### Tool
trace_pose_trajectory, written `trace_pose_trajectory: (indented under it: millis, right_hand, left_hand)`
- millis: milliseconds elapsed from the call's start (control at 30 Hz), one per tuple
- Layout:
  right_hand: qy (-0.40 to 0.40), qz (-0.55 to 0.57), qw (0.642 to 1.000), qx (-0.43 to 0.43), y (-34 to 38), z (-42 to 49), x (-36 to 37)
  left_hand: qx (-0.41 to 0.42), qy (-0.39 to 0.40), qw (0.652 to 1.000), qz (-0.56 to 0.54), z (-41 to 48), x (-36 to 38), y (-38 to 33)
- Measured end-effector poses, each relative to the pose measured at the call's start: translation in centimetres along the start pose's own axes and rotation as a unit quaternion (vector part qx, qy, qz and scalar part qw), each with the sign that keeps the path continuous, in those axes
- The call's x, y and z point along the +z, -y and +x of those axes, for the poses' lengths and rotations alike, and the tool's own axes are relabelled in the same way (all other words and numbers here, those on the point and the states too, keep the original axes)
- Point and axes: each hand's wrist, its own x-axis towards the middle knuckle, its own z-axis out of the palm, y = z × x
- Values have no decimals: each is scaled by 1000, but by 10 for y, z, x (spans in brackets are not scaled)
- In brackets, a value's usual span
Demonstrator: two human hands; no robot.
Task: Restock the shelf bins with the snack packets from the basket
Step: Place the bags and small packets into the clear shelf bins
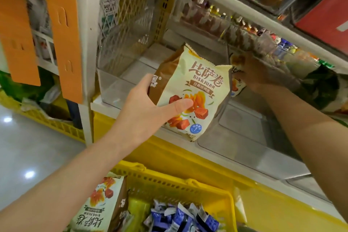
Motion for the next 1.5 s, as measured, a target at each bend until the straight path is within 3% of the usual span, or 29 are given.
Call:
trace_pose_trajectory:
  millis: [67,133,200,267,500,567,667,733,800,900,967,1100,1200,1300,1400,1500]
  right_hand:
    - [9,23,1000,-12,1,8,1]
    - [31,-50,998,-28,1,12,1]
    - [-1,-143,989,-38,2,9,2]
    - [-33,-161,986,-15,7,3,3]
    - [-9,17,998,66,38,-52,-24]
    - [-66,98,992,38,51,-83,-37]
    - [-143,255,956,-27,73,-139,-58]
    - [-111,275,951,-87,83,-175,-69]
    - [-17,259,957,-126,92,-203,-77]
    - [159,248,951,-100,102,-229,-89]
    - [193,246,945,-98,99,-240,-94]
    - [115,231,962,-93,77,-254,-113]
    - [-15,196,979,-61,51,-254,-129]
    - [-121,136,983,0,19,-243,-138]
    - [-154,29,987,29,-11,-217,-131]
    - [-105,-35,991,72,-29,-181,-106]
  left_hand:
    - [-2,2,1000,-6,1,1,1]
    - [-3,3,1000,-13,1,2,1]
    - [-2,5,1000,-20,2,2,0]
    - [-5,6,1000,-20,2,2,1]
    - [-16,6,1000,6,-2,4,5]
    - [-18,17,1000,16,-7,5,6]
    - [-19,48,998,41,-18,8,8]
    - [-14,71,996,58,-28,10,7]
    - [-2,102,992,69,-39,14,6]
    - [31,141,987,65,-57,21,4]
    - [63,153,984,68,-69,27,2]
    - [148,139,972,122,-72,49,-11]
    - [194,119,966,126,-53,75,-19]
    - [241,93,946,196,-29,103,-19]
    - [264,114,901,325,-15,124,-2]
    - [299,141,822,464,-8,134,21]
